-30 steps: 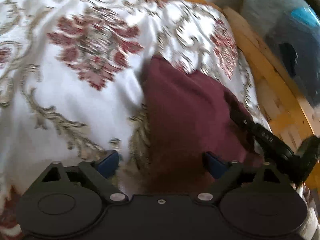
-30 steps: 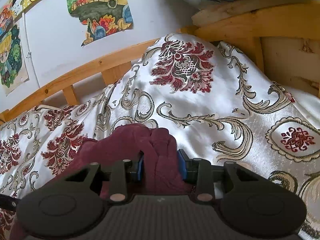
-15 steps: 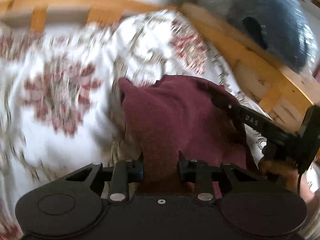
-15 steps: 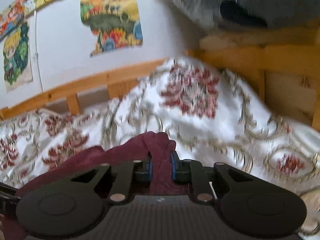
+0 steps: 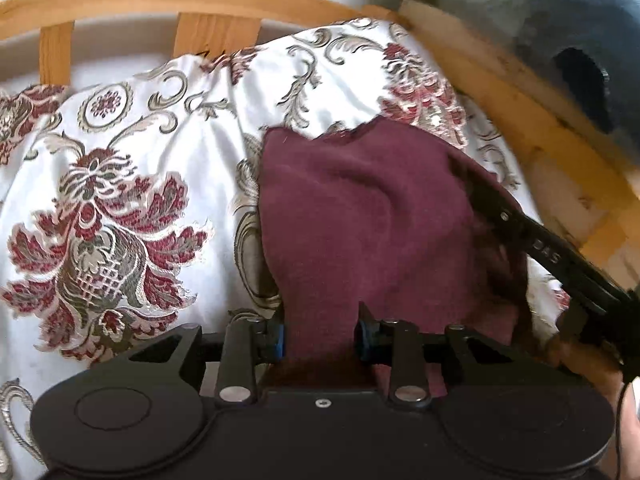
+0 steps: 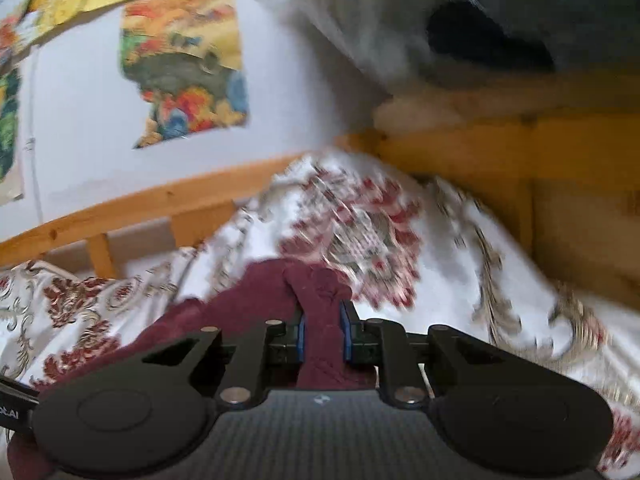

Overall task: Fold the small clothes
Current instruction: 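Open both grippers and release the folded maroon bundle onto the bedspread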

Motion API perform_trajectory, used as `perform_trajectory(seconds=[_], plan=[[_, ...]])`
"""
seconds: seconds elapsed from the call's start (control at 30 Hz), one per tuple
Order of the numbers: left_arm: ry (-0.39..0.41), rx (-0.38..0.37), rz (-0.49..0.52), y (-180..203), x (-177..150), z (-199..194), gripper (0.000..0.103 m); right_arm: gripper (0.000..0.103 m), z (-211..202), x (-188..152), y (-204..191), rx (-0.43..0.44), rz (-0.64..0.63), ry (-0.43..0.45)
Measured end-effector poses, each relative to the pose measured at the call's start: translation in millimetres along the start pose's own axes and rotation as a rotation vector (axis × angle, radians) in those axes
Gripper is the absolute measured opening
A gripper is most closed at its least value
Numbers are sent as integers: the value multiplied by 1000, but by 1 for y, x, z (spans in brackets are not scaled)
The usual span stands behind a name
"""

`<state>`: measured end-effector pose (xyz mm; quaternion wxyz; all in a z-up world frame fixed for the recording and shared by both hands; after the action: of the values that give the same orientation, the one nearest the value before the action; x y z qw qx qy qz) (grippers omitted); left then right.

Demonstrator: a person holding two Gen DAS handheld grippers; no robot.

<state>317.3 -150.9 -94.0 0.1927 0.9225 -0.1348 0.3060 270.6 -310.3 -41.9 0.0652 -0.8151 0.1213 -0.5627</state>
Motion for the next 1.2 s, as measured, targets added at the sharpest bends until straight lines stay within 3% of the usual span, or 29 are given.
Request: perform_trajectory(seconds=[0.07,0.17,0.27,0.4,0.6,0.83,0.97,1.1,1.2], plan=[[6,12,4,1,-1,4,38,26,-1,-1,3,7,9,-3],[9,30,4,3,-8,6,43,40,-3,0,4,2,4,-5],[-4,50,-16,0,-11,7,54,55,-8,-2,2,3,-8,-18],[-10,72,-62,-8,-9,6,80,77,-22,-9,-3,-7,-28,-47],[35,92,-142,-14,-22,-15,98,96,-51,-22,-13,-4,-36,-83],[135,154,-167,-25,-44,-60,102,99,-83,-33,-27,-29,-47,-127],[141,163,-145,-37,-58,-76,102,98,-101,-46,-39,-22,-1,-165],[123,182,-186,-47,-66,-83,102,96,-121,-66,-55,1,25,-216],[101,191,-193,-47,-71,-83,102,90,-131,-80,-65,26,44,-260]])
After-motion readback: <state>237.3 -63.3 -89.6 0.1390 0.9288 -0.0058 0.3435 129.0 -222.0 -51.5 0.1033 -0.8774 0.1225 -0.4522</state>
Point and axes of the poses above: each gripper's, at about its wrist camera, not at the fingertips, and z roughly the way its jaws point, y to its right, x to its top, the point moved 7 cm from there along z, roughly the way its jaws point, and after that the axes turned 6 degrees about -y, right-handed, at the moved point
